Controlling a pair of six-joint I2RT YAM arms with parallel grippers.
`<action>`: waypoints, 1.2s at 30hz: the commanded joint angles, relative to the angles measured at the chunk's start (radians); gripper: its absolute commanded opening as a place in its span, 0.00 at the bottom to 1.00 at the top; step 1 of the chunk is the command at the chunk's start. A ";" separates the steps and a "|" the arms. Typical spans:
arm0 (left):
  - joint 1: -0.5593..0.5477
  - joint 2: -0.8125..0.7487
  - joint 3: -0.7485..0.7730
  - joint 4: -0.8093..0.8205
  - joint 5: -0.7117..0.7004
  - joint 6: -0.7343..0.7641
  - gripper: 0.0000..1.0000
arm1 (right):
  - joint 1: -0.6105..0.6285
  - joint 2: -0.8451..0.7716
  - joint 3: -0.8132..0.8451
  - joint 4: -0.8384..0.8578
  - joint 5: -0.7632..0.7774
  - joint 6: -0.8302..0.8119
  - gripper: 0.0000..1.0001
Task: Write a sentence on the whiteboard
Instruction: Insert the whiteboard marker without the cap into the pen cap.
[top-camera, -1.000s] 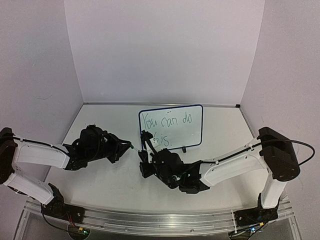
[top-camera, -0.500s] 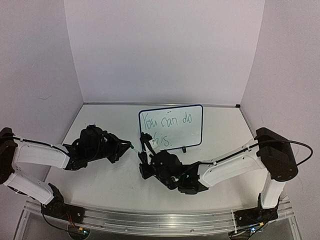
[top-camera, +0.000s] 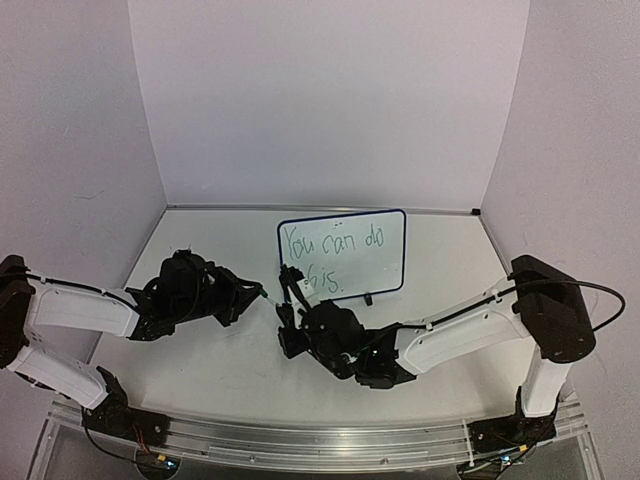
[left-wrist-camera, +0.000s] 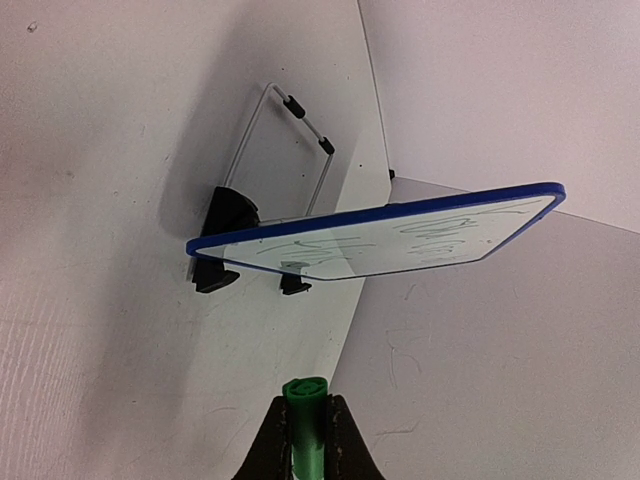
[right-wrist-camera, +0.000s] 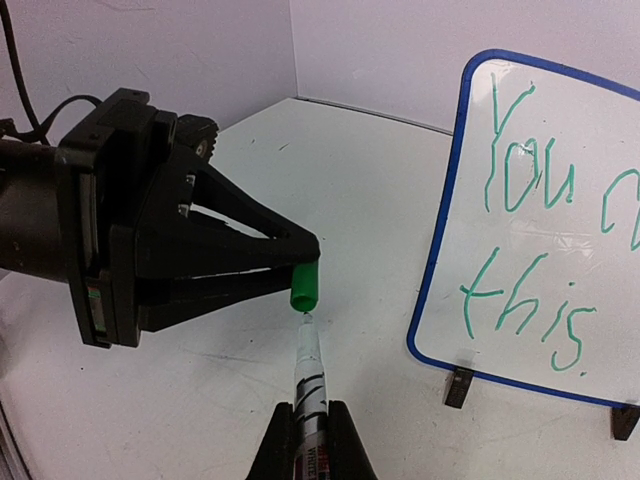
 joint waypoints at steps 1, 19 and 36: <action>-0.004 0.007 -0.007 0.028 -0.002 -0.002 0.00 | 0.000 0.012 0.038 0.023 0.011 -0.012 0.00; -0.005 -0.006 -0.008 0.025 0.004 0.022 0.00 | 0.000 0.025 0.048 0.023 0.022 -0.019 0.00; -0.005 -0.025 -0.010 0.013 0.007 0.028 0.00 | -0.016 0.057 0.073 0.023 0.019 -0.027 0.00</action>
